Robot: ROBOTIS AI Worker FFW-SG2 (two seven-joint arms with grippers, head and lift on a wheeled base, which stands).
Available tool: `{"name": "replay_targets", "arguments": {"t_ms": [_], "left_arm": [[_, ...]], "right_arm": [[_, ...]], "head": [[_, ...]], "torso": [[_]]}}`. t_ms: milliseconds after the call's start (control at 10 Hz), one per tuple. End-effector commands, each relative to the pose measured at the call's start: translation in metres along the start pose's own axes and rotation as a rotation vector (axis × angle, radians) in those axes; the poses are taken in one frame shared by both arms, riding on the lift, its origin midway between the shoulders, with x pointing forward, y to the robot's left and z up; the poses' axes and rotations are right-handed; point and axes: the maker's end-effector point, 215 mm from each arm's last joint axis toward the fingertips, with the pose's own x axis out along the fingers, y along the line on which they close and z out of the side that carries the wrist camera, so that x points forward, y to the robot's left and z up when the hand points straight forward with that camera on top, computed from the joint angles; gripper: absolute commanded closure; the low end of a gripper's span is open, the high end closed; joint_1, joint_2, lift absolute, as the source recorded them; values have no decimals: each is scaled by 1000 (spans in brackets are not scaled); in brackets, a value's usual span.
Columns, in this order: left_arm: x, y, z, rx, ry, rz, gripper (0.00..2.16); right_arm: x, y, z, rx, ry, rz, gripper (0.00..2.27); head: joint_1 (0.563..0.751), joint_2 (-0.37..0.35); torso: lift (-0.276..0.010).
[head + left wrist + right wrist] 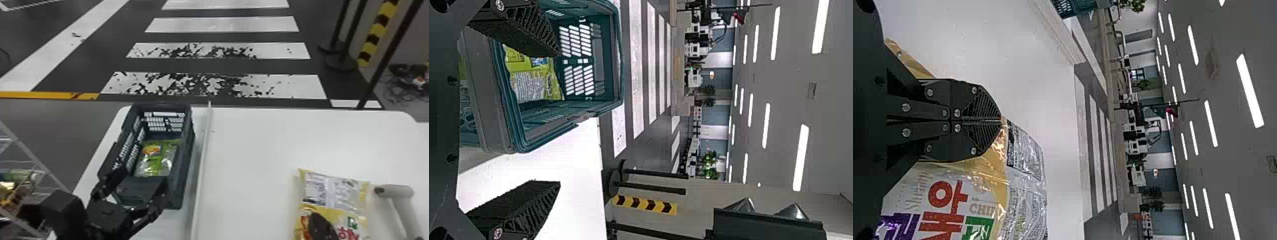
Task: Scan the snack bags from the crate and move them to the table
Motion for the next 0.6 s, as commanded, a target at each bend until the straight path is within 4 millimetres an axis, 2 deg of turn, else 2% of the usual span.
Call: {"name": "replay_targets", "arguments": {"t_ms": [0,300,500], "left_arm": [[0,0,-1,0,1,1,83],[0,0,1,4,-3,1,83],[0,-1,-1,2,2,0,83]], "right_arm": [[-4,-18,-2,-33,19,8,2246],[-13,-51,-3,-79,51,58,2246],[-22,-55,-6,-86,65,89,2246]], "head": [[695,77],[695,35],[695,-3]], "torso": [[-95],[-95],[-95]]}}
